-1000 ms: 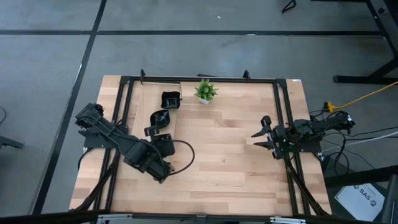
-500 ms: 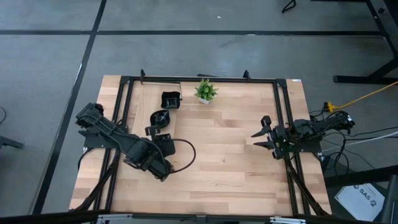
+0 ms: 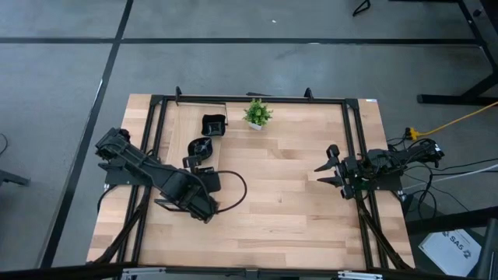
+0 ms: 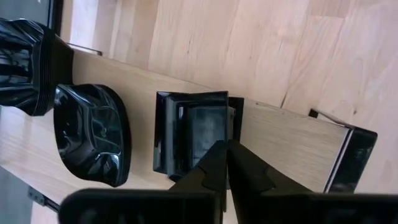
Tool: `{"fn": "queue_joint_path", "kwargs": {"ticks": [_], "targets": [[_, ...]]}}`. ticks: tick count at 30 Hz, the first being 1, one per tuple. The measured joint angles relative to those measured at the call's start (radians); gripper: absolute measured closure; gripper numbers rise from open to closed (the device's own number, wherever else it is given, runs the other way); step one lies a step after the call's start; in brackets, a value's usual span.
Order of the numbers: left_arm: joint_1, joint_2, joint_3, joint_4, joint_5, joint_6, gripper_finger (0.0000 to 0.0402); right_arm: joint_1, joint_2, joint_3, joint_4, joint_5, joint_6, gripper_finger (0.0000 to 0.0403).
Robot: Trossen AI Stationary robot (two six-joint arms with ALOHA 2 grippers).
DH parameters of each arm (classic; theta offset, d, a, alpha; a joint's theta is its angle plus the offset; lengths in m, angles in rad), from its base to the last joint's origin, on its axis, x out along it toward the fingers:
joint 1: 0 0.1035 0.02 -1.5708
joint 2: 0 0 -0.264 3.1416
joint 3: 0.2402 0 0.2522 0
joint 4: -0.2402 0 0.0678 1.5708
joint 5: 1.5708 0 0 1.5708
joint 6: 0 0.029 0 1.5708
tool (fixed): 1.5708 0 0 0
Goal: Pick & Place Mini shaped plates
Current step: Stack the black square plate on top of the black square plate on the shelf, then return to Home Position
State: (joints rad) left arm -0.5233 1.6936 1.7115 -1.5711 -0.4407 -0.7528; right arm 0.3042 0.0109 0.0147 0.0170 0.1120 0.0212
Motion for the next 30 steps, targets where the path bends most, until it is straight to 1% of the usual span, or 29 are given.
{"fn": "queue_joint_path", "kwargs": {"ticks": [13, 15, 18, 20, 24, 27, 29, 30], "targets": [[0.002, 0.000, 0.000, 0.000, 0.008, 0.003, 0.0325, 0.000, 0.000, 0.000, 0.000, 0.000, 0.000, 0.0250], [0.002, 0.000, 0.000, 0.000, 0.012, 0.036, 0.0319, 0.000, 0.000, 0.000, 0.000, 0.000, 0.000, 0.0250], [-0.018, -0.001, 0.000, 0.004, 0.003, 0.157, 0.0316, 0.000, 0.000, 0.000, 0.000, 0.000, 0.000, 0.0250], [-0.041, -0.002, 0.000, 0.012, -0.068, 0.214, 0.0316, 0.000, 0.000, 0.000, 0.000, 0.000, 0.000, 0.0250], [-0.081, -0.002, 0.001, 0.000, -0.233, 0.242, 0.0316, 0.000, 0.000, 0.000, 0.000, 0.000, 0.000, 0.0250], [-0.103, -0.011, 0.000, 0.001, -0.333, 0.213, 0.0315, 0.000, 0.000, 0.000, 0.000, 0.000, 0.000, 0.0250], [-0.120, -0.045, -0.002, 0.003, -0.394, 0.181, 0.0315, 0.000, 0.000, 0.000, 0.000, 0.000, 0.000, 0.0250], [-0.125, -0.074, -0.010, 0.004, -0.407, 0.165, 0.0315, 0.000, 0.000, 0.000, 0.000, 0.000, 0.000, 0.0250]]}}
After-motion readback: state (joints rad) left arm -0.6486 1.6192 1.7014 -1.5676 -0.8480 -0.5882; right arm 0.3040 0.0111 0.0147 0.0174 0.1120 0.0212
